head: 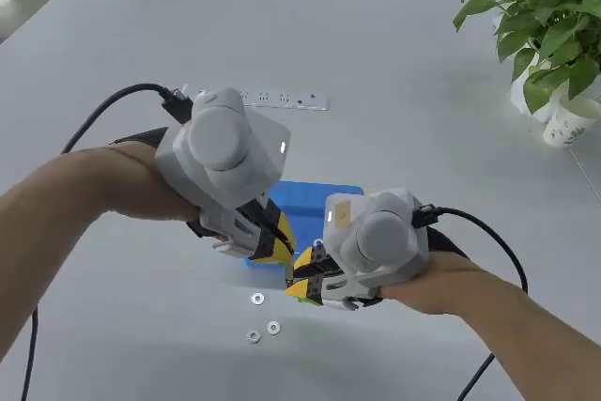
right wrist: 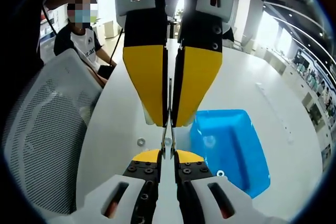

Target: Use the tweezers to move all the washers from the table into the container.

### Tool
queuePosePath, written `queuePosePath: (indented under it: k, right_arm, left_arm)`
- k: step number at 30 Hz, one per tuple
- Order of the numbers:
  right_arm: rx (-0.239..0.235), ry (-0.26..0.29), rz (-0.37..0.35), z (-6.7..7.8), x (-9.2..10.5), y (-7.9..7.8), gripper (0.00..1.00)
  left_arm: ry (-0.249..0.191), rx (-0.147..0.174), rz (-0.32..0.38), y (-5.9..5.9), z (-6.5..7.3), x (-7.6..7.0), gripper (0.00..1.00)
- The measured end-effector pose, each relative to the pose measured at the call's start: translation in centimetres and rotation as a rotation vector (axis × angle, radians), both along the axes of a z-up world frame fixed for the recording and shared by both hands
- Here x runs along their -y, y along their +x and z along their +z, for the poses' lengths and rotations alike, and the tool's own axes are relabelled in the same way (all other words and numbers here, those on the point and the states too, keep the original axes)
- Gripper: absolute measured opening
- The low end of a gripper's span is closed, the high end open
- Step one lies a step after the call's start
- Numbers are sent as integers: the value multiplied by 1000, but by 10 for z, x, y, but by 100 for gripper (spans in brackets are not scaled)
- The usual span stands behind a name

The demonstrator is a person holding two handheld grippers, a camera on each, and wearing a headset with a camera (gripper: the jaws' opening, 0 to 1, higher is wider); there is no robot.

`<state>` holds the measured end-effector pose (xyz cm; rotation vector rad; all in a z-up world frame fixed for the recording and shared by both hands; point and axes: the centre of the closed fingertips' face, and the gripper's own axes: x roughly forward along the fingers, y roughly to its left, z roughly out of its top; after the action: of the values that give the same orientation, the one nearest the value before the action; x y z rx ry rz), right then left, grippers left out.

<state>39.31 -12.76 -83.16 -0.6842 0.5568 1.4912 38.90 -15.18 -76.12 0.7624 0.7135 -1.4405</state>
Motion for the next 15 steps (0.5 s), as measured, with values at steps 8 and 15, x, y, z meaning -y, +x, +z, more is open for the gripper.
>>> queuePosePath:
  k: [8, 15]
  right_arm:
    - [-9, 7, 9, -8, -5, -10, 11]
    - [-28, 8, 21, -14, -9, -18, 11]
  left_arm:
    - [13, -9, 6, -6, -8, -5, 6]
    - [17, -26, 12, -13, -14, -9, 6]
